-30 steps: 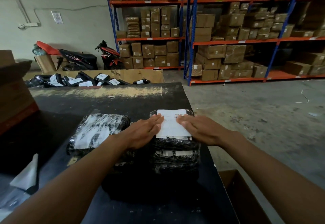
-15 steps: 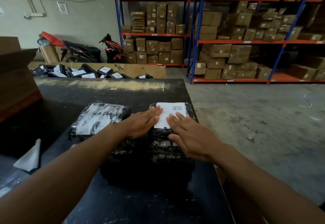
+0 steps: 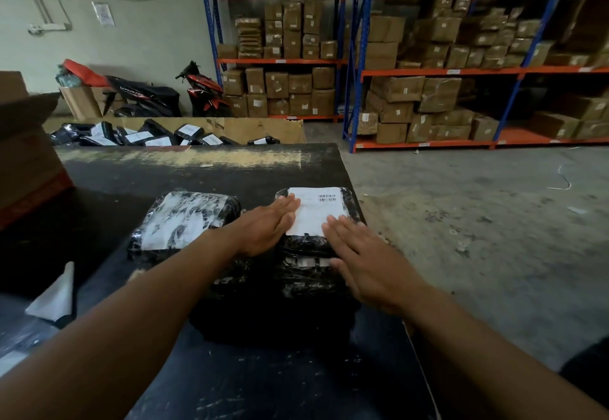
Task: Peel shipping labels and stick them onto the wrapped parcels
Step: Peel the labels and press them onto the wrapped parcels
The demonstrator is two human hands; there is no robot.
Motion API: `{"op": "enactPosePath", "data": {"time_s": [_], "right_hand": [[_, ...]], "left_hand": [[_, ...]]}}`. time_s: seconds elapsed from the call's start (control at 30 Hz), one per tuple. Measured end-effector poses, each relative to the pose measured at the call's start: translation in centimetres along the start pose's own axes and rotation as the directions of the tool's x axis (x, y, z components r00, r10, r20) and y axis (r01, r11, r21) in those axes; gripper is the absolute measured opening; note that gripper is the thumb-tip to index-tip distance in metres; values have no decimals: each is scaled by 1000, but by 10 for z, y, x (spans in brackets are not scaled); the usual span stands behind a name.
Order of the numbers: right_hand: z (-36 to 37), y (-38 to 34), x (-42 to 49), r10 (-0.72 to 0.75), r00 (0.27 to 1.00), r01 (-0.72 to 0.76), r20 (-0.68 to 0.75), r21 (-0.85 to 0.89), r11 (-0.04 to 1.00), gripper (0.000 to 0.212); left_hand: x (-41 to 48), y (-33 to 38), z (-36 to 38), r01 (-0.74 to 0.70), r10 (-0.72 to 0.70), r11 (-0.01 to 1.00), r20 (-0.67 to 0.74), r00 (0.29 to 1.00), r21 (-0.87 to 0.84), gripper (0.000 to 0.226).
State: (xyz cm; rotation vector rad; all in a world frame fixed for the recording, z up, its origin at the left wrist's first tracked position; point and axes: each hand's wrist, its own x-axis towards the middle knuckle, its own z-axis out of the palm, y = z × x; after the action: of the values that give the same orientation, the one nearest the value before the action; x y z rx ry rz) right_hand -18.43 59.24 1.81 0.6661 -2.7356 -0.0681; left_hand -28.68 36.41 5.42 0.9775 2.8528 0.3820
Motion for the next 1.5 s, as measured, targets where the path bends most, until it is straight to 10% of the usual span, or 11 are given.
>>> {"op": "enactPosePath", "data": {"time_s": [0.23,0.57,0.97,1.4,1.5], "right_hand": [[-24,12,-15,181,964,-126,-195,263,957,56],[-1,11,43,244,958,-283,149,382,880,54],[-2,26,42,173,970,-228,170,395,890,52],[-2,28,41,170,973,-221,154,428,876,49],[0,26,42,187,973,-228,135,427,875,48]], "left_hand": [[1,3,8,0,-2,999,-38,999,-45,54],[1,5,5,16,-18,999,-35,999,-37,55],[-84,4,29,-218,351,858,-222,910,466,58],[-64,18,22,-176,193,974,-116,974,144,68],[-69,17,6,-201,238,967,-278,931,154,61]]}}
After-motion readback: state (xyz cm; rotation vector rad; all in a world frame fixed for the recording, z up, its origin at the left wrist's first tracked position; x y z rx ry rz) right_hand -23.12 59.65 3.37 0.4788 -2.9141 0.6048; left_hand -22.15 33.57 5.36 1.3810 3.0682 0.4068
